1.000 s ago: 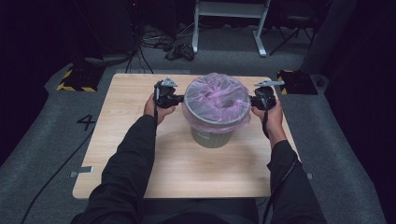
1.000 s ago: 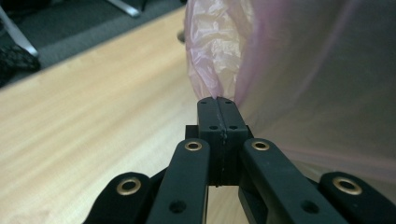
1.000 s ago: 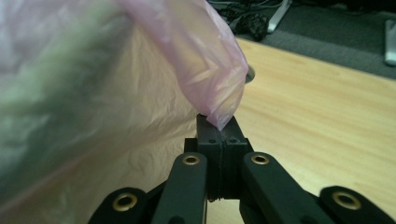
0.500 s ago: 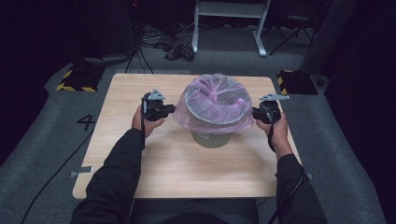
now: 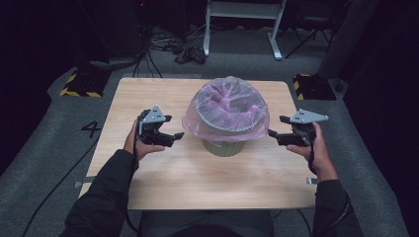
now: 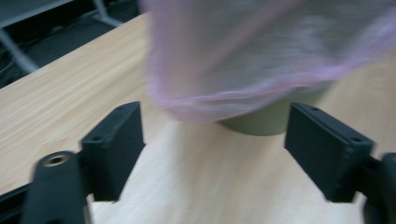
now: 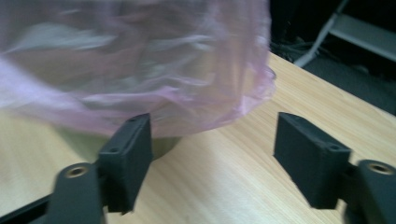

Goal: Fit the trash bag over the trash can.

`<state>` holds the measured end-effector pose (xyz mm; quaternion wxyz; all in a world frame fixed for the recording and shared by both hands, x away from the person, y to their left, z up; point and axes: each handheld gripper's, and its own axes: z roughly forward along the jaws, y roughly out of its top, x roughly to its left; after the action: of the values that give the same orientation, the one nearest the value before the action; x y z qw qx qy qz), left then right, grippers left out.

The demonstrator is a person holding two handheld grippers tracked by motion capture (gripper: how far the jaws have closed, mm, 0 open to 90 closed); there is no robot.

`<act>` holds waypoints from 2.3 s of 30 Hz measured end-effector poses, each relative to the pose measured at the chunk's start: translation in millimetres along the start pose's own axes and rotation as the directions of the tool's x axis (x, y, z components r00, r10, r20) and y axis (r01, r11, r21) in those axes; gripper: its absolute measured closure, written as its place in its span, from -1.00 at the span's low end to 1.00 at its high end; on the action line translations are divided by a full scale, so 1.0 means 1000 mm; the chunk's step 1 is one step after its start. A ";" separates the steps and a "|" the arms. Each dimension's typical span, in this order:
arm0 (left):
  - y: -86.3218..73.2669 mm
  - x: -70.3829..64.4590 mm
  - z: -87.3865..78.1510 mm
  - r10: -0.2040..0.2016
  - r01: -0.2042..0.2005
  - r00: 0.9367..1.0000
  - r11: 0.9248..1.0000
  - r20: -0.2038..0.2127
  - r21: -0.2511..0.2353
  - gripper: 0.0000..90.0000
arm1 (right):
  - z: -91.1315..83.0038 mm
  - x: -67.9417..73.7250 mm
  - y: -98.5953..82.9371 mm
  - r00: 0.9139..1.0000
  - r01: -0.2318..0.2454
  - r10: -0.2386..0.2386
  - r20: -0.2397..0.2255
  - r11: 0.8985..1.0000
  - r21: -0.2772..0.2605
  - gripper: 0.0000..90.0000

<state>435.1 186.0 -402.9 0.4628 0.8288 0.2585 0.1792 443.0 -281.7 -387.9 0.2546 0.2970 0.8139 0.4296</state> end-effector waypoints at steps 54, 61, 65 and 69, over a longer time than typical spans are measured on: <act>0.016 -0.039 0.032 0.185 -0.185 0.983 0.982 -0.011 -0.039 0.99 | 0.019 0.067 -0.003 0.986 0.151 -0.142 0.091 0.984 -0.098 -0.25; 0.015 -0.039 0.037 0.188 -0.188 0.982 0.982 -0.013 -0.021 1.00 | 0.027 0.062 -0.001 0.982 0.186 -0.184 0.031 0.979 -0.086 0.93; 0.011 -0.034 0.042 0.177 -0.177 0.984 0.984 -0.009 0.000 1.00 | 0.029 0.056 -0.010 0.989 0.147 -0.147 0.005 0.986 -0.074 0.99; 0.002 -0.029 0.049 0.161 -0.161 0.987 0.986 0.002 0.035 1.00 | 0.035 0.051 -0.019 0.992 0.122 -0.123 -0.013 0.992 -0.037 0.99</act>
<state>439.0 134.4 -427.8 0.4322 0.8548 0.1941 0.2118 425.7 -235.4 -430.0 0.2797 0.2386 0.8246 0.4299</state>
